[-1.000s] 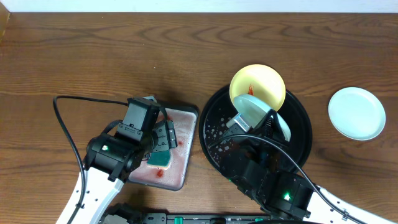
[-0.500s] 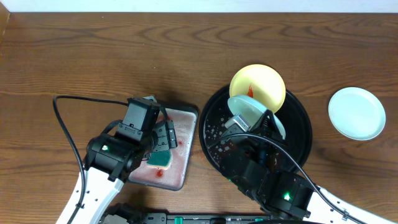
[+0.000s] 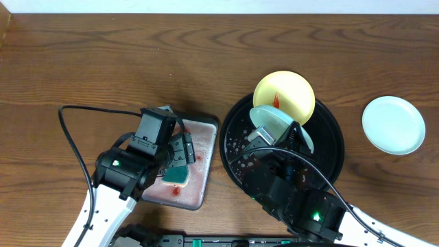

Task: Clean dirty plates on tray and stack at the side
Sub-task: 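Carry the green plate right and stack it on the first green plate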

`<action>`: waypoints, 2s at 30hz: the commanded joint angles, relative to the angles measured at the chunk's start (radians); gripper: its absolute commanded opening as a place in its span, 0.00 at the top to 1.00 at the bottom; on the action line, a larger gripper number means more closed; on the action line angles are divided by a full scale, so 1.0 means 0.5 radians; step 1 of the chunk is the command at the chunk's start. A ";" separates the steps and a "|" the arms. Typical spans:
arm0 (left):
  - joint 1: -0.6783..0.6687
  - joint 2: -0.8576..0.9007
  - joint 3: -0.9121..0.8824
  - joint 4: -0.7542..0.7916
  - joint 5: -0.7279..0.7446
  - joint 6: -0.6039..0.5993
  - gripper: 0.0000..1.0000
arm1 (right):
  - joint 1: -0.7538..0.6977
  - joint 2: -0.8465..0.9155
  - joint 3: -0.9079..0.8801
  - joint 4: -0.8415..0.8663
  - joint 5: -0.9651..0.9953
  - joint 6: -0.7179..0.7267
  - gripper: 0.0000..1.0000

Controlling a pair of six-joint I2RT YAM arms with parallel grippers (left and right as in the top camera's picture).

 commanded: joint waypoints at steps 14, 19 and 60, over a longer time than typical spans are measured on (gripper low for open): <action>0.009 0.001 0.045 -0.006 0.005 0.021 0.17 | 0.027 -0.005 0.039 0.003 0.021 0.061 0.99; 0.008 0.001 0.045 -0.006 0.005 0.021 0.17 | -0.076 -0.005 0.039 -0.129 -0.228 0.546 0.99; 0.008 0.001 0.045 -0.006 0.005 0.021 0.17 | -3.692 0.883 0.087 0.113 -2.650 1.764 0.99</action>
